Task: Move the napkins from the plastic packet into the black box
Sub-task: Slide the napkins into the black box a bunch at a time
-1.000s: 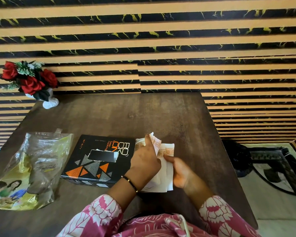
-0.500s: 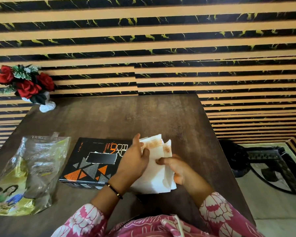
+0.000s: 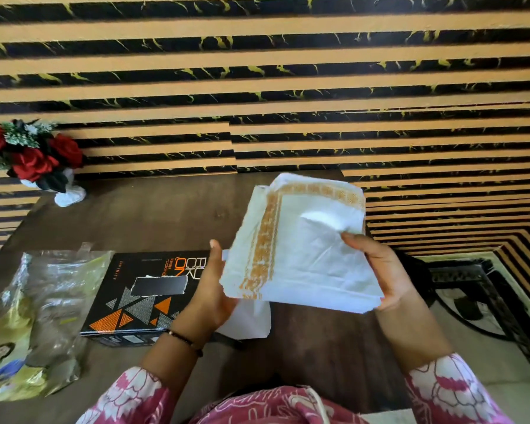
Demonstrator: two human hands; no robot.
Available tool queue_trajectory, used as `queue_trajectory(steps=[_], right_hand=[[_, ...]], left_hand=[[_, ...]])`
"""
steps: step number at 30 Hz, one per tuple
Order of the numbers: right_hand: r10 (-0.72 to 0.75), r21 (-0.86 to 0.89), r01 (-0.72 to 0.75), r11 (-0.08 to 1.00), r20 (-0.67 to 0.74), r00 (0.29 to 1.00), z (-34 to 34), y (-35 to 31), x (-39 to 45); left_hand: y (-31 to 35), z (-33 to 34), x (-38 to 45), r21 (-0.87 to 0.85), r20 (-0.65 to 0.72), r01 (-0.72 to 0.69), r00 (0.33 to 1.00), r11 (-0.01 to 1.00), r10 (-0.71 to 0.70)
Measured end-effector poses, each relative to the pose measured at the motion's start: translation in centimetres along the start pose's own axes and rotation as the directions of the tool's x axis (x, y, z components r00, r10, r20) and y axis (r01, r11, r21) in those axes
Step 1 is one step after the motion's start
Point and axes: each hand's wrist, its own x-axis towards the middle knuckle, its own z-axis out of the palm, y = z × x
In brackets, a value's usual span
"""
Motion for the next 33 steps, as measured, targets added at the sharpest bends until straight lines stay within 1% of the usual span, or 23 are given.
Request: queue_trajectory(steps=[2,3,4,5,7,8,9,11,12,14,16,17,19,20,21,23,24,25,26,27,29,31,33], right_hand=[[-0.044,0.049,0.042,0.998,0.030,0.999,0.8,0.1,-0.2],[-0.054,0.055,0.052,0.997,0.031,0.998,1.0,0.2,-0.2],[-0.038,0.047,0.037,0.998,0.042,0.998,0.9,0.4,-0.1],[-0.006,0.021,0.005,1.000,0.048,0.999,0.7,0.6,0.0],[0.069,-0.056,-0.068,0.996,0.020,0.997,-0.4,0.9,0.2],[0.093,-0.102,-0.094,0.990,-0.015,0.996,-1.2,1.1,0.4],[0.105,-0.147,-0.114,0.983,-0.063,0.992,-1.7,1.3,0.4],[0.094,-0.205,-0.124,0.971,-0.149,0.984,-2.3,1.8,0.2],[0.065,-0.221,-0.107,0.969,-0.189,0.980,-2.4,2.1,0.2],[-0.051,-0.305,-0.048,0.951,-0.308,0.950,-2.5,2.7,0.2],[-0.178,-0.467,-0.046,0.883,-0.424,0.888,-2.6,3.2,0.4],[-0.230,-0.558,-0.075,0.827,-0.457,0.859,-2.5,3.4,0.5],[-0.289,-0.713,-0.169,0.680,-0.473,0.832,-2.3,3.6,0.6],[-0.290,-0.740,-0.204,0.642,-0.480,0.828,-2.2,3.5,0.5],[-0.264,-0.727,-0.210,0.654,-0.479,0.837,-2.1,3.4,0.4],[-0.121,-0.608,-0.204,0.768,-0.450,0.885,-2.2,3.0,0.1],[-0.044,-0.539,-0.216,0.814,-0.429,0.902,-2.3,2.9,-0.1],[0.020,-0.485,-0.233,0.843,-0.403,0.915,-2.4,2.8,-0.2],[0.066,-0.440,-0.243,0.864,-0.380,0.923,-2.5,2.8,-0.2],[0.094,-0.404,-0.249,0.880,-0.367,0.926,-2.6,2.9,-0.2],[0.109,-0.360,-0.249,0.899,-0.367,0.924,-2.7,3.0,-0.1],[0.110,-0.344,-0.245,0.906,-0.369,0.923,-2.4,3.0,0.0],[0.085,-0.336,-0.220,0.916,-0.373,0.924,-2.3,3.0,0.0]], left_hand=[[-0.5,1.3,-0.3,-0.248,0.166,0.163,0.978,0.955,-0.124],[-1.4,1.2,-0.4,-0.284,0.196,0.195,0.970,0.939,-0.142],[-2.6,0.9,0.1,-0.317,0.199,0.204,0.969,0.926,-0.145],[-3.7,0.3,0.7,-0.310,0.158,0.220,0.971,0.925,-0.178],[-4.2,-0.4,1.6,-0.336,0.129,0.269,0.962,0.902,-0.239],[-4.1,-0.6,1.9,-0.389,0.123,0.269,0.963,0.881,-0.239],[-3.6,-0.3,1.8,-0.460,0.113,0.231,0.973,0.857,-0.202],[-2.2,0.9,1.1,-0.536,0.175,0.247,0.968,0.807,-0.180],[-1.6,2.1,0.3,-0.534,0.223,0.272,0.959,0.801,-0.177],[-2.1,1.6,0.2,-0.562,0.277,0.283,0.950,0.777,-0.145],[-2.9,1.0,0.3,-0.527,0.296,0.317,0.938,0.789,-0.179],[-2.8,0.9,0.3,-0.522,0.335,0.344,0.924,0.781,-0.183],[-2.5,0.9,0.0,-0.500,0.412,0.328,0.904,0.802,-0.113],[-2.3,1.0,-0.1,-0.503,0.408,0.334,0.905,0.797,-0.122],[-2.3,1.0,-0.1,-0.509,0.435,0.370,0.890,0.777,-0.139],[-2.4,0.9,-0.4,-0.513,0.511,0.369,0.857,0.775,-0.069],[-2.3,1.0,-0.3,-0.508,0.486,0.339,0.872,0.792,-0.061],[-2.4,0.8,-0.1,-0.487,0.445,0.338,0.889,0.805,-0.104],[-2.3,0.8,0.0,-0.472,0.439,0.358,0.888,0.806,-0.138],[-2.5,0.6,0.2,-0.513,0.457,0.401,0.876,0.759,-0.154],[-2.8,0.5,0.3,-0.576,0.410,0.395,0.897,0.715,-0.166],[-2.6,0.7,0.2,-0.583,0.332,0.359,0.924,0.729,-0.189],[-2.6,0.9,0.4,-0.560,0.277,0.371,0.926,0.740,-0.256]])
